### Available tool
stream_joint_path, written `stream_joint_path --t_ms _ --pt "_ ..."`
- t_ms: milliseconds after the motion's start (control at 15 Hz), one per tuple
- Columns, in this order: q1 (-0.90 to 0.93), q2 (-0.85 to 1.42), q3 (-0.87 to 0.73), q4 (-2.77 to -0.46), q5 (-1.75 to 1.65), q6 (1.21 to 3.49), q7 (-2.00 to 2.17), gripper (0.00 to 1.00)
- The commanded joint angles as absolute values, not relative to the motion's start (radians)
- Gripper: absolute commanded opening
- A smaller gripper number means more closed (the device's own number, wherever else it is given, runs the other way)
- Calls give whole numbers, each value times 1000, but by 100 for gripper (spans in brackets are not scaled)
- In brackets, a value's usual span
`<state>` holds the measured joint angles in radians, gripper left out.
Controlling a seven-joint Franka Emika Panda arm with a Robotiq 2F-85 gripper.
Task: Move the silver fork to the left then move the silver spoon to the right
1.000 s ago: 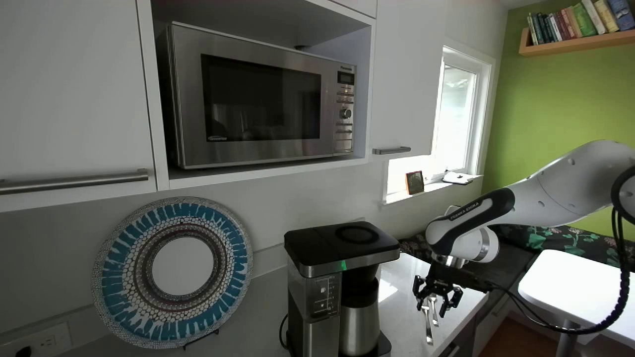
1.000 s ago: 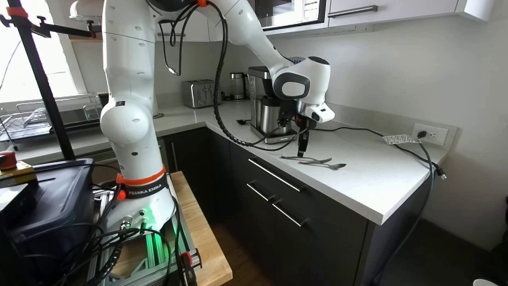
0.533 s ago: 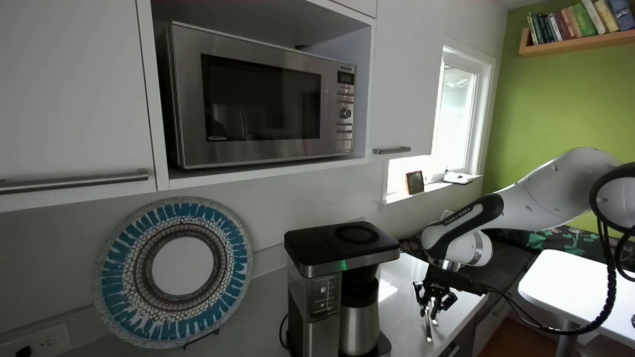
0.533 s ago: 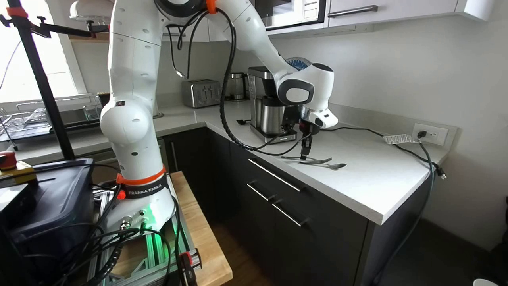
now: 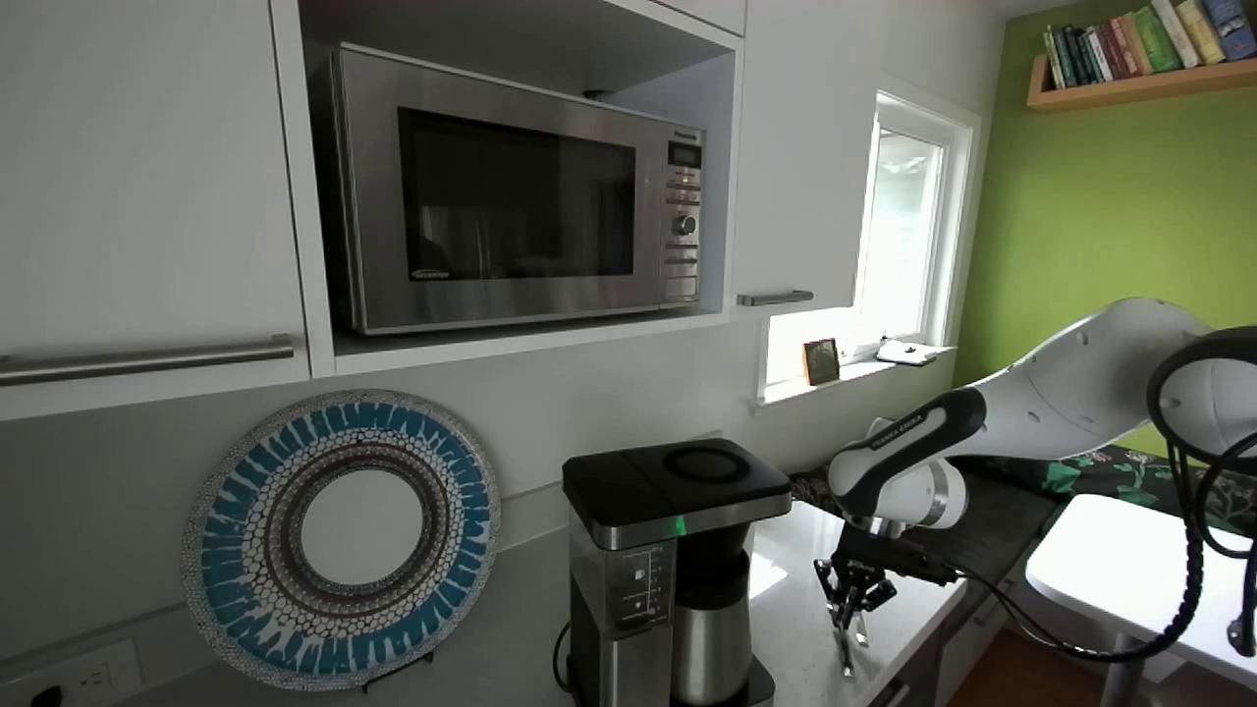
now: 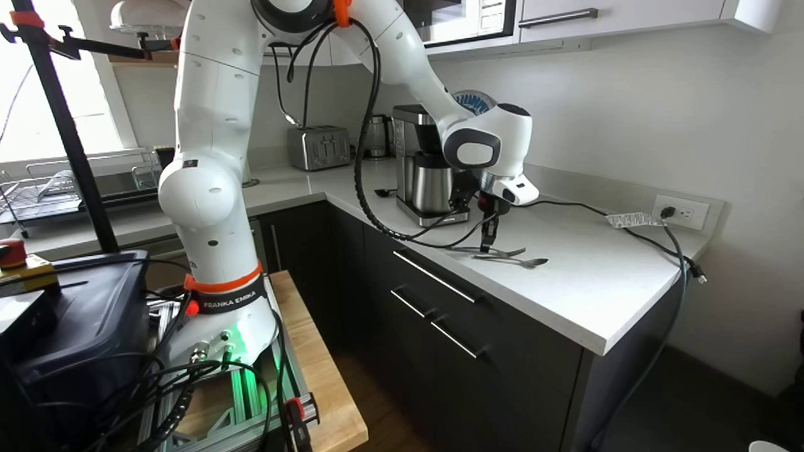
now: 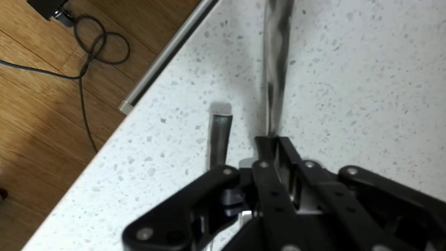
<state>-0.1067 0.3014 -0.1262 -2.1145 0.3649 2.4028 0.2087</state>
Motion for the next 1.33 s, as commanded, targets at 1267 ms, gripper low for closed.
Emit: stream_joint_path --t_ms 1267 --pt "-63 417 -35 -1792 105 2429 -19 9"
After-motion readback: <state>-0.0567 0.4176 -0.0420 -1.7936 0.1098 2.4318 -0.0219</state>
